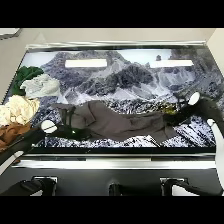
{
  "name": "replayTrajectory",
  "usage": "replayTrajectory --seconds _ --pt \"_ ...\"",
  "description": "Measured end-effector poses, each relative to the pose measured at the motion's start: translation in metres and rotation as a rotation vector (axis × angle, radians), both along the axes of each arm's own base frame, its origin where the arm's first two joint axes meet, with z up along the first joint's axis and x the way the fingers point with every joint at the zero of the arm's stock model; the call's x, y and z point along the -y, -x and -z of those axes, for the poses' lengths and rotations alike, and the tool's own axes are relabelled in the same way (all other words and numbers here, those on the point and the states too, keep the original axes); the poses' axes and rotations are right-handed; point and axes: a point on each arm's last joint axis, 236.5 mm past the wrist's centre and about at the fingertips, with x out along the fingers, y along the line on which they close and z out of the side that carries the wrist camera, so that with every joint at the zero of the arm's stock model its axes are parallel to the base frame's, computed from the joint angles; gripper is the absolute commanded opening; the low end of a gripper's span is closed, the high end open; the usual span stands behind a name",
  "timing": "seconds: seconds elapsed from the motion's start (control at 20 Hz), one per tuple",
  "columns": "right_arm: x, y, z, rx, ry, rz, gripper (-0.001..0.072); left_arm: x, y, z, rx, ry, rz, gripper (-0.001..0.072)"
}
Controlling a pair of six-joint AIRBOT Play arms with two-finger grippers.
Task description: Fold the shirts.
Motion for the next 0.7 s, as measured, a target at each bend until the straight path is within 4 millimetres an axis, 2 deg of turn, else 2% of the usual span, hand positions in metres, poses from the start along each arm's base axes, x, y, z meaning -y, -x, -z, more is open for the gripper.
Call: replayTrajectory --seconds 0.1,0.15,0.2,0.25,0.35,0.55,0.7 --pt "0.005 -0.026 -0.043 0.171 0.031 0.026 0.0048 -0.009 -0.022 -0.039 0.128 -0.010 -0.007 0.0030" --pt "0.009 -0.034 -0.057 0.228 0.054 0.034 0.0288 -0.014 -0.032 -0.057 0.180 -0.014 -0.015 0.0030" --pt "0.015 -0.038 -0.066 0.260 0.080 0.036 0.0691 -0.020 -0.038 -0.070 0.217 -0.021 -0.023 0.0030" --pt "0.019 -0.036 -0.064 0.253 0.099 0.035 0.0677 -0.024 -0.042 -0.078 0.237 -0.026 -0.032 0.0030" --pt "0.018 -0.021 -0.043 0.151 0.093 0.028 0.0696 -0.030 -0.044 -0.083 0.247 -0.040 -0.035 0.0031" --pt "0.000 0.020 0.015 -0.103 0.009 -0.001 0.0698 -0.037 -0.039 -0.076 0.224 -0.061 -0.034 0.0030" --pt "-0.002 0.032 0.035 -0.180 -0.004 -0.011 0.0697 -0.039 -0.035 -0.073 0.209 -0.069 -0.028 0.0030"
